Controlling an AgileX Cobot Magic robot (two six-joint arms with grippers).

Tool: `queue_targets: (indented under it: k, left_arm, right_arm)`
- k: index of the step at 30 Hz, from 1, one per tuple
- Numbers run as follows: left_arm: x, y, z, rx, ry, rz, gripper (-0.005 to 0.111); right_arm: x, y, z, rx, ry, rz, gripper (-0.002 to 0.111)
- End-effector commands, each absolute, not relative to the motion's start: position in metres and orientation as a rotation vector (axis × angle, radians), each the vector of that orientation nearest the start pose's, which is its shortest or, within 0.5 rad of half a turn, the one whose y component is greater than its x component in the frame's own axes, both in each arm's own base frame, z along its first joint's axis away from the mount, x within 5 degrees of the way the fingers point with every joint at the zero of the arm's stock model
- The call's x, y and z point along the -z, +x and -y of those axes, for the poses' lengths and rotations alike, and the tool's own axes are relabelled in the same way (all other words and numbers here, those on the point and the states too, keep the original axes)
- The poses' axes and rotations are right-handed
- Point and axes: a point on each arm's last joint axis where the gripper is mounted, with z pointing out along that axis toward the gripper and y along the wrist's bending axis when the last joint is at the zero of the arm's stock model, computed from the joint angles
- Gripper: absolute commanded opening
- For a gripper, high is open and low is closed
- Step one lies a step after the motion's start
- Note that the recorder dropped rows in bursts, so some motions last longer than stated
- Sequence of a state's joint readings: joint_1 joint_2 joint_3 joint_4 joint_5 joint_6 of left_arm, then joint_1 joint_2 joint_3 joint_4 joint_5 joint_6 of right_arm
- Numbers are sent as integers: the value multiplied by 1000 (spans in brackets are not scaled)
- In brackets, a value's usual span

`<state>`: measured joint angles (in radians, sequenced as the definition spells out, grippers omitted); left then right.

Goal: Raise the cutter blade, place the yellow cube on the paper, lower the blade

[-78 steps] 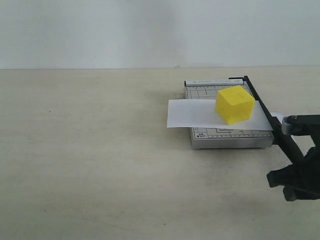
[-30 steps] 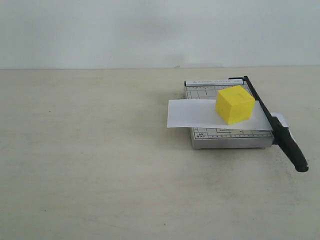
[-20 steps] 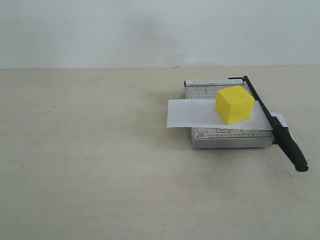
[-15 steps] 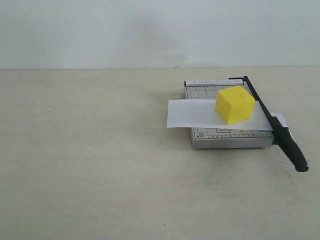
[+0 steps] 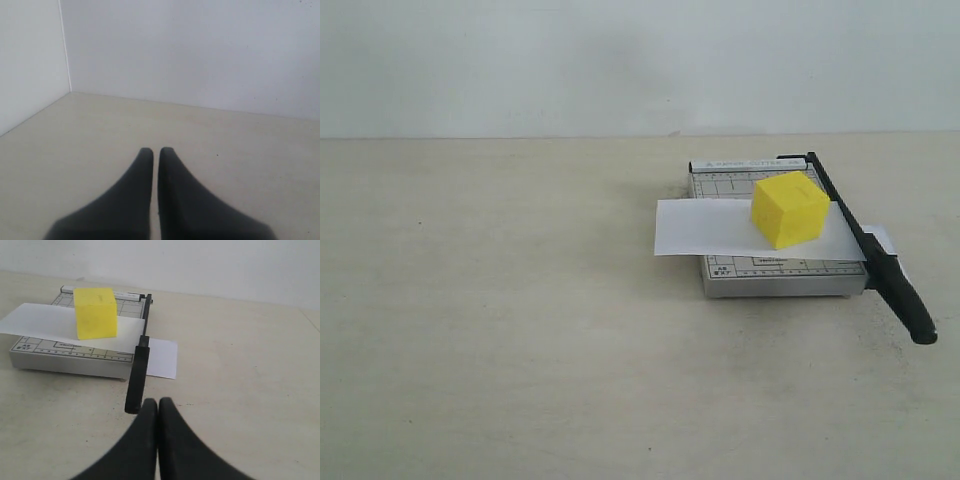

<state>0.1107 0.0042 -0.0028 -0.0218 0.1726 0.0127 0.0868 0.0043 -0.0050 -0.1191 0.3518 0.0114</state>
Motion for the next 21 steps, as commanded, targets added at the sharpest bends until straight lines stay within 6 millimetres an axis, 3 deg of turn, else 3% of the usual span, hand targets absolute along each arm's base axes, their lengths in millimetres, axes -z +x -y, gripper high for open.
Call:
queue_targets:
  k: [1,21]
  left_arm:
    - [-198,56,-6,-73,-90,-1648,4]
    - [-198,56,-6,-73,-90,-1648,4]
  right_arm:
    - [-182,53,0,65,-133,-1825,0]
    - [-182,53,0,69,-138,-1825,0]
